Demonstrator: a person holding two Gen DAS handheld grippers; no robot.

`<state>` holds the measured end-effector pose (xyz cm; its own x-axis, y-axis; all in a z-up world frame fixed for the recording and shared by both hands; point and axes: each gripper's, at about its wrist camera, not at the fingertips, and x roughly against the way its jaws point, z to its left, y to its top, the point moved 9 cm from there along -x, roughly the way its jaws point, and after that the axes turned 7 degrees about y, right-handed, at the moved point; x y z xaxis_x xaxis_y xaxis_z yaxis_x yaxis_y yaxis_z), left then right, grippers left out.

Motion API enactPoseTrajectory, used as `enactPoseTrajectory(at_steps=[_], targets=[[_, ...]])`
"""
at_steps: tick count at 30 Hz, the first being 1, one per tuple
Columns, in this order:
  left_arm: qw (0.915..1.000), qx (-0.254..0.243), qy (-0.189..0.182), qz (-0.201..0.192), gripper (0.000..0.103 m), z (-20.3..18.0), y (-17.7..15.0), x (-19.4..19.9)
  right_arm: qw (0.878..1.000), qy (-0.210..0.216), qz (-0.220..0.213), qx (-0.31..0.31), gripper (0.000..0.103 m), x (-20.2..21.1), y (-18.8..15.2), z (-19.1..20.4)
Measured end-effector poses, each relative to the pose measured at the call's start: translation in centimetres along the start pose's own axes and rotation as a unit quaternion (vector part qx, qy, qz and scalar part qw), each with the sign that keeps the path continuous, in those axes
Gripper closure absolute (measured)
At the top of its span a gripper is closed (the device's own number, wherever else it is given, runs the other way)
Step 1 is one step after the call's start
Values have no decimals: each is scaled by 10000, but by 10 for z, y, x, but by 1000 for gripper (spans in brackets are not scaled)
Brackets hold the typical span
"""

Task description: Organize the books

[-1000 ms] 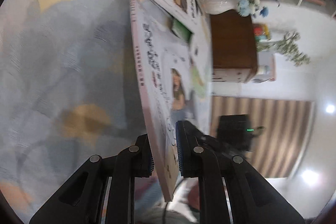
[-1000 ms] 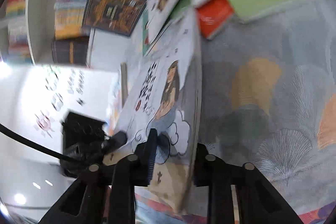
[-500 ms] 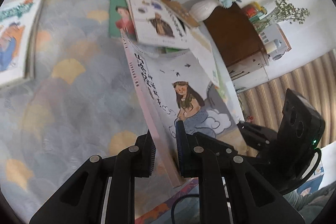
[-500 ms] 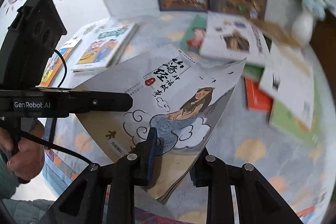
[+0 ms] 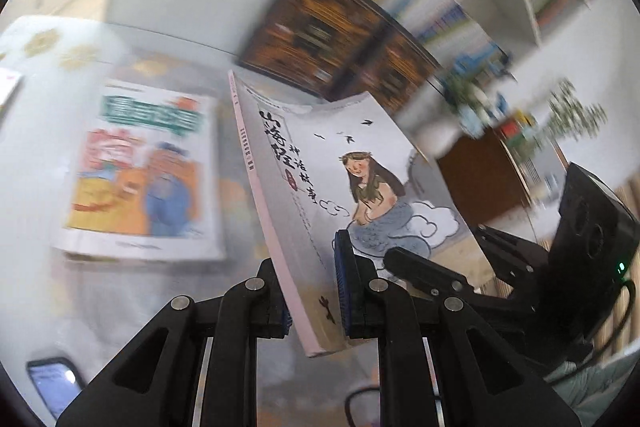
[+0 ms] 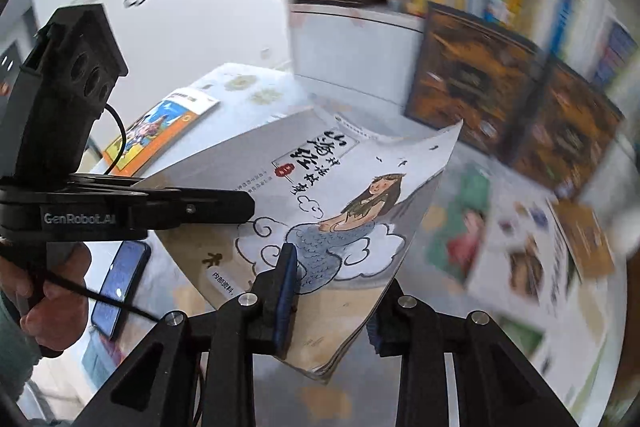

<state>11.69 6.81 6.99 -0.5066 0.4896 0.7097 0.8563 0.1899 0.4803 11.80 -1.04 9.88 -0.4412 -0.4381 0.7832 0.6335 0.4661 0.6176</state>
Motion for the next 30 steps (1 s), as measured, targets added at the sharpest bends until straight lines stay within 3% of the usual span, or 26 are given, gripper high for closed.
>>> enactPoseTrajectory(at_steps=[6,13,21,30], targets=[[9972,541,425,-296,90,70,30,0,9987,472,160,101,71,-65,41,16],[9935,857,719,-225,88,121,39,-21,9970,694,324,-57,71,-120,65,19],[9895,1154,870,-76,88,149,37,-39,9918,976,617,-553,70,-159,60,12],[9804,1570,1185,-78,87,175,15,-28,9880,1001,872,-793,70,-175,41,14]])
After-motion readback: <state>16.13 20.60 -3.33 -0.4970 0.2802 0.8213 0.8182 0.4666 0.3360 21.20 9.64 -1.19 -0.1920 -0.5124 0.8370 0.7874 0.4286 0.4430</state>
